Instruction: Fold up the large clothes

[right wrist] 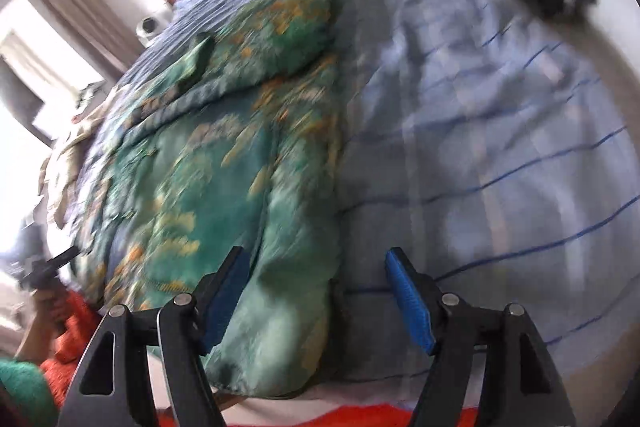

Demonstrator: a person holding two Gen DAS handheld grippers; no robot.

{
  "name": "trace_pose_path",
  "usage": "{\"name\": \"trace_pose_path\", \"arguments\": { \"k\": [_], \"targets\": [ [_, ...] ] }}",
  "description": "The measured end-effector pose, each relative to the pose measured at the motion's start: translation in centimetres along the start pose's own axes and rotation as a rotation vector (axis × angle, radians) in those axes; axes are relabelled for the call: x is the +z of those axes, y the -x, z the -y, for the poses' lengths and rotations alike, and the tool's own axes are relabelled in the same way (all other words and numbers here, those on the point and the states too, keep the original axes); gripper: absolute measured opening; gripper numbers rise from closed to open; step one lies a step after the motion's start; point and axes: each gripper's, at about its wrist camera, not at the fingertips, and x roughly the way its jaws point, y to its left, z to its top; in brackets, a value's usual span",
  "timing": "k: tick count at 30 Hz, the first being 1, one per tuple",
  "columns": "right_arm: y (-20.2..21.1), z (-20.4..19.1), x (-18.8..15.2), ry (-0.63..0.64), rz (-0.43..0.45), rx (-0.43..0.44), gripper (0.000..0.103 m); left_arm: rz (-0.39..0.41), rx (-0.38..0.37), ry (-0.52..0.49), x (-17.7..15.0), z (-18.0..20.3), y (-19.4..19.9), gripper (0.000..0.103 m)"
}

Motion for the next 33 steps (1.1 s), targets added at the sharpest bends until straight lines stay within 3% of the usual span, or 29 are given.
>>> {"name": "trace_pose_path", "arguments": {
  "k": [3,4,5,6,7,8,10,11,17,23,24,27,29,33],
  "targets": [
    [-1.3,-1.0,-0.7,0.019,-0.025,0.048,0.068,-0.029,-0.023,-0.03,0.0,0.7,-0.2,0.1],
    [-1.3,-1.4,-1.0,0.021,-0.037,0.088,0.056,-0.042,-0.022,-0.042,-0.2,0.9,0.1,0.096],
    [-1.5,-2.0,-0.9,0.031,-0.056,0.117,0.044,-0.052,-0.009,-0.054,-0.3,1.1,0.4,0.082],
    [-1.6,-2.7,-0.8,0.056,-0.062,0.103,0.037,-0.062,0.016,-0.072,-0.3,1.4,0.6,0.074],
    [-1.6,-3.3,-0.7,0.076,-0.063,0.095,0.025,-0.067,0.032,-0.081,-0.3,1.5,0.8,0.058],
    [-1.5,-3.8,-0.6,0.086,-0.063,0.097,0.021,-0.067,0.033,-0.078,-0.3,1.4,1.0,0.038],
    [-1.2,-4.5,-0.3,0.084,-0.058,0.099,0.019,-0.063,0.002,-0.011,0.1,0.4,1.7,0.019],
    [-1.0,-4.9,-0.2,0.084,-0.055,0.101,0.018,-0.058,-0.012,0.013,0.4,0.0,2.1,0.016],
    [2.0,-7.0,-0.6,0.124,-0.02,0.131,0.017,-0.028,-0.043,-0.008,1.7,0.0,5.5,0.014],
    [3.2,-7.1,-3.4,0.095,-0.044,0.139,0.016,-0.078,0.006,-0.021,-0.7,-1.4,6.5,0.016],
    [3.1,-6.9,-3.8,0.091,-0.046,0.141,0.016,-0.089,0.001,-0.004,-1.0,-2.0,6.2,0.019],
    [2.0,-6.5,-4.9,0.081,-0.023,0.112,0.021,-0.088,-0.008,0.077,-1.3,-4.0,5.0,0.039],
    [0.9,-5.9,-4.7,0.067,-0.033,0.088,0.038,-0.08,-0.039,0.118,-1.4,-4.6,4.2,0.056],
    [-0.6,-5.3,-4.4,0.065,-0.093,0.064,0.042,-0.102,-0.036,0.077,-1.7,-3.7,3.6,0.065]
  ]
}}
